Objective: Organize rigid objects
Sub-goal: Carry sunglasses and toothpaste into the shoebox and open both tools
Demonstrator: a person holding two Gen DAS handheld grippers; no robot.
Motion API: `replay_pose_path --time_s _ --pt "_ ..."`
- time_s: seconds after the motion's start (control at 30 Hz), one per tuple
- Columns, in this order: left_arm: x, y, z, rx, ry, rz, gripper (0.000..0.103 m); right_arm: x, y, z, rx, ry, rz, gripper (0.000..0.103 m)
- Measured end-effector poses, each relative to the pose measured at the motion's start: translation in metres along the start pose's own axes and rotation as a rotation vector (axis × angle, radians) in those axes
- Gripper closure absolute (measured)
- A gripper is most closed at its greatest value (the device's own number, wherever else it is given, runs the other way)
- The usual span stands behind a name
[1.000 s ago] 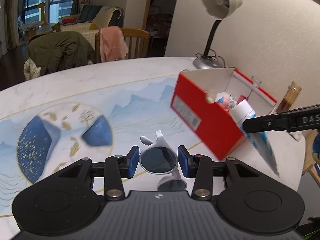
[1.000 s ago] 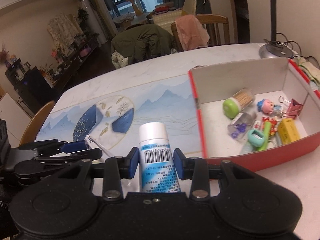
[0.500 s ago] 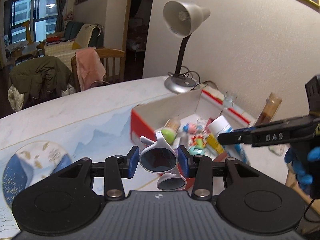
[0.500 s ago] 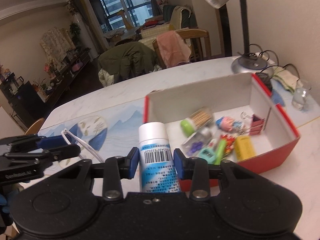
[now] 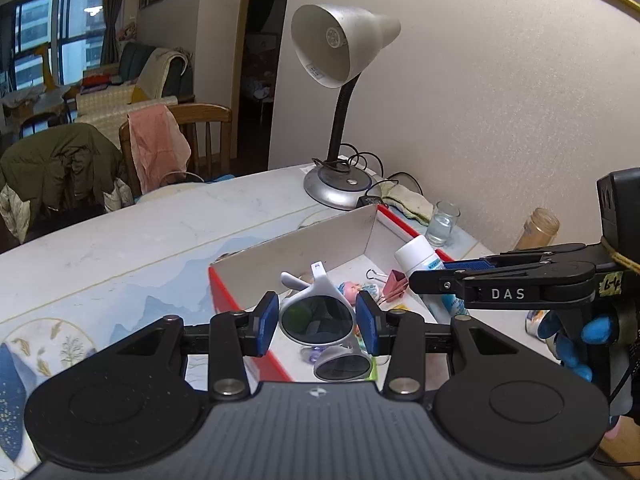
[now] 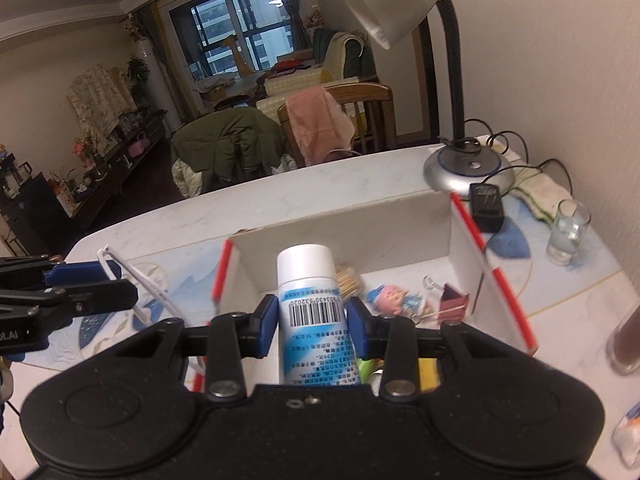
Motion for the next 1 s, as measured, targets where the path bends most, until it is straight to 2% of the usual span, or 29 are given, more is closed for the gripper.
replay_pose_path --time_s 0.4,0.73,0.83,1.0 --pt "0.050 -0.016 -0.024 0.028 -0.002 0.080 0.062 0.018 -0.020 -0.044 0.020 0.066 0.000 0.067" --pt "0.102 -0.021 -0.035 0.057 -0.008 0.181 0.062 0.056 -0.021 -0.059 0.003 0.081 0.075 0.067" --pt "0.115 -0.025 -0.036 0.055 -0.009 0.202 0.062 0.066 -0.021 -0.064 0.012 0.065 0.099 0.079" --pt "0.138 -0.029 -0.033 0.043 -0.017 0.235 0.062 0.078 -0.019 -0.069 -0.004 0.046 0.128 0.079"
Point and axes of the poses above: each gripper's, at about its wrist camera, not at the fingertips, and x roughly the way its jaws point, z to its left, y to its underside, the point moved 6 cm from there along x, roughly the way its jaws point, and after that the axes turned 14 degrees about z, right-handed, at the moved point
